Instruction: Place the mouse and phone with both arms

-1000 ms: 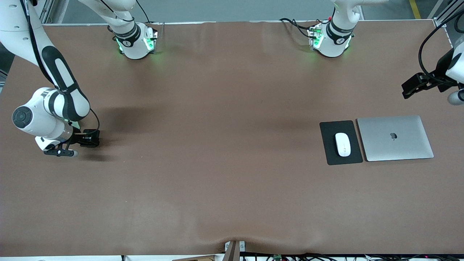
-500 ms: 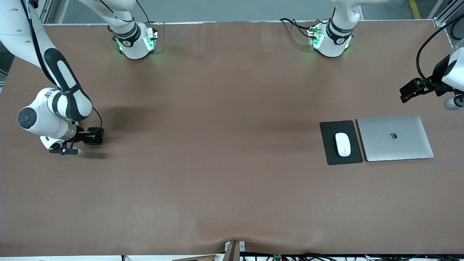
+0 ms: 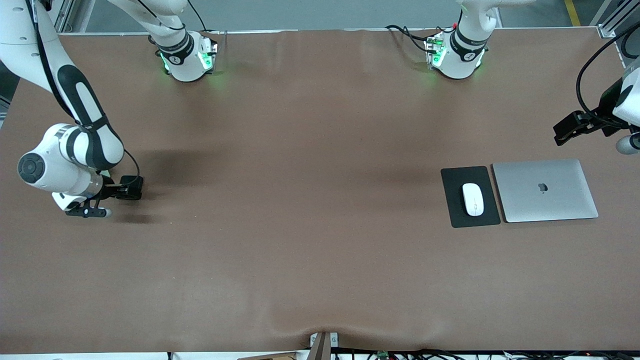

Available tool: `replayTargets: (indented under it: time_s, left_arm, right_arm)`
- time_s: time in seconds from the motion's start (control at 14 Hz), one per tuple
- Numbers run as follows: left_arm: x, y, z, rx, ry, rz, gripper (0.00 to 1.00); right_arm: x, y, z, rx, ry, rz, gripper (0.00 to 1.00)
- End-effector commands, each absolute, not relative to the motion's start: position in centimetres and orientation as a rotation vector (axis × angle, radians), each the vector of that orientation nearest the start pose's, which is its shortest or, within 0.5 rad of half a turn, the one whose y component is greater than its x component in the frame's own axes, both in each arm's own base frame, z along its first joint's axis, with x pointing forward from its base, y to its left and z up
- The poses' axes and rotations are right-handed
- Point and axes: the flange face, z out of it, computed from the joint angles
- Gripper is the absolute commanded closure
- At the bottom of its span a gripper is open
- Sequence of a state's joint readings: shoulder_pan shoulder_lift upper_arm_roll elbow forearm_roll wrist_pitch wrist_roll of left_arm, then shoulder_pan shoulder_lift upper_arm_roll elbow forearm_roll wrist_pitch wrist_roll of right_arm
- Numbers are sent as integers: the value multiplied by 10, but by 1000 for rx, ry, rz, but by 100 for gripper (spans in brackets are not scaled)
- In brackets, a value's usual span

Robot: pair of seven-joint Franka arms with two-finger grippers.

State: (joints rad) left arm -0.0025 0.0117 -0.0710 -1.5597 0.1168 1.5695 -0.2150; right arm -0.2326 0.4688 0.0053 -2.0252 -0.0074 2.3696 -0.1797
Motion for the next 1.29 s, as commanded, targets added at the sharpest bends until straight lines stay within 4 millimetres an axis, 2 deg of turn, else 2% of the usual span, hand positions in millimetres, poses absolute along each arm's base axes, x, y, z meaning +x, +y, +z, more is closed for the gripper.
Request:
replayTargets:
  time_s: [0.0, 0.21, 0.43, 0.57, 0.79, 0.86, 1.0, 1.14, 1.21]
  left_arm:
    - [552, -26, 623, -3032, -191, -34, 0]
    - [552, -25, 624, -3032, -191, -37, 0]
    - [552, -26, 623, -3032, -189, -34, 0]
    - [552, -27, 623, -3033, -186, -37, 0]
    - [552, -28, 626, -3034, -184, -51, 0]
    - [551, -29, 627, -3036, -182, -56, 0]
    - [550, -31, 627, -3038, -182, -53, 0]
    - [550, -30, 629, -3037, -182, -58, 0]
    - [550, -30, 632, -3038, -176, -64, 0]
  right_arm:
    - [596, -103, 256, -3127, -11, 212, 0]
    - [599, -60, 310, -3141, -20, 178, 0]
    - [586, -26, 384, -3153, 43, 153, 0]
    - [575, -23, 435, -3145, 51, 123, 0]
    - [572, -18, 512, -3136, 28, 190, 0]
    - [572, -9, 539, -3116, 13, 189, 0]
    - [566, 0, 575, -3068, 15, 218, 0]
    - [547, 7, 610, -3050, 8, 181, 0]
    - [539, 13, 620, -3051, 12, 173, 0]
